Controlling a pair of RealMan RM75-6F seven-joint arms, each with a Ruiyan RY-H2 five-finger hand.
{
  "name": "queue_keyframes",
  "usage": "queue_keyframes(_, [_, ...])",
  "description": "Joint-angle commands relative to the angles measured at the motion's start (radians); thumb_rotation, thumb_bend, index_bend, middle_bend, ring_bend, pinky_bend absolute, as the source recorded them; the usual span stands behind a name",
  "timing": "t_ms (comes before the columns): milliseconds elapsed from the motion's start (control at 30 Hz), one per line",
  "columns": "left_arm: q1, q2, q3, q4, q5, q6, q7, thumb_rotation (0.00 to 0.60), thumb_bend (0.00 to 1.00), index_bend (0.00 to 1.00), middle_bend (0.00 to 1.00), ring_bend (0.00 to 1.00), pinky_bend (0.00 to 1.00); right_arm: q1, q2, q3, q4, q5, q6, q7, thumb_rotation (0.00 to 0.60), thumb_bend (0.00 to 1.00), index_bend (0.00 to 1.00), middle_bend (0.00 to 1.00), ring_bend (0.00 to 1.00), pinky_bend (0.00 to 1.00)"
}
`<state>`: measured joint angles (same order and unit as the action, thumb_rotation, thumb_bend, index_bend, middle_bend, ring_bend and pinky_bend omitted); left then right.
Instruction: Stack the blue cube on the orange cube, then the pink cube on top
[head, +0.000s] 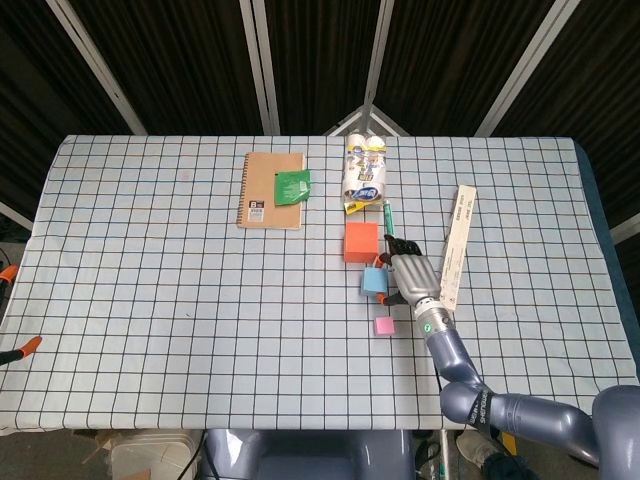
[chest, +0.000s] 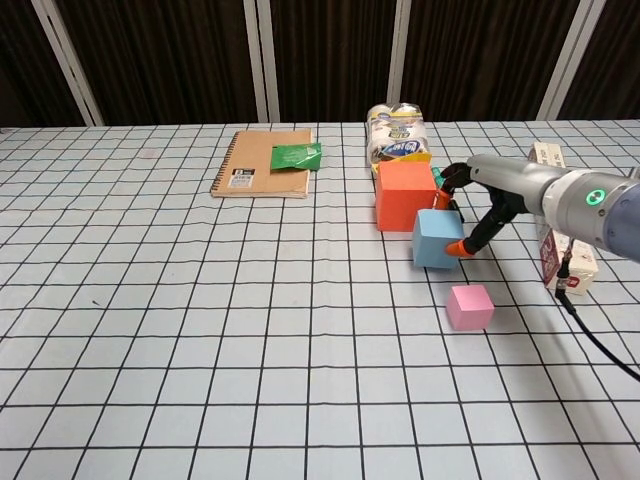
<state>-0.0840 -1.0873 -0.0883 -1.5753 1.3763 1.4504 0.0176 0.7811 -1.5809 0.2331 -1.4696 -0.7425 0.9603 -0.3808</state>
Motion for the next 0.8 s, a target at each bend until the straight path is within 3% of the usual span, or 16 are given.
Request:
queue_keyframes(33, [0.000, 0.002, 0.002, 0.000, 0.004, 0.000, -0.004, 0.600, 0.11, 0.05, 0.00, 0.00, 0.00, -0.013, 0.045, 0.003, -0.061, 0.004, 0.034, -0.023, 0.600, 0.41, 0.50, 0.00, 0.05, 0.00])
queue_keyframes(400, [0.004, 0.009, 0.010, -0.001, 0.023, 0.007, -0.022, 0.600, 0.11, 0.05, 0.00, 0.00, 0.00, -0.008, 0.204, 0.034, -0.255, 0.062, 0.100, -0.126, 0.600, 0.43, 0.50, 0.00, 0.05, 0.00])
queue_keyframes(633, [0.006, 0.005, 0.007, -0.002, 0.017, 0.011, -0.010, 0.600, 0.11, 0.05, 0.00, 0.00, 0.00, 0.060, 0.263, 0.072, -0.279, 0.126, 0.049, -0.188, 0.600, 0.43, 0.50, 0.00, 0.05, 0.00])
queue_keyframes(800, [0.005, 0.001, 0.004, -0.004, 0.007, 0.011, 0.007, 0.600, 0.11, 0.05, 0.00, 0.00, 0.00, 0.135, 0.279, 0.095, -0.263, 0.231, -0.012, -0.231, 0.600, 0.43, 0.50, 0.00, 0.05, 0.00])
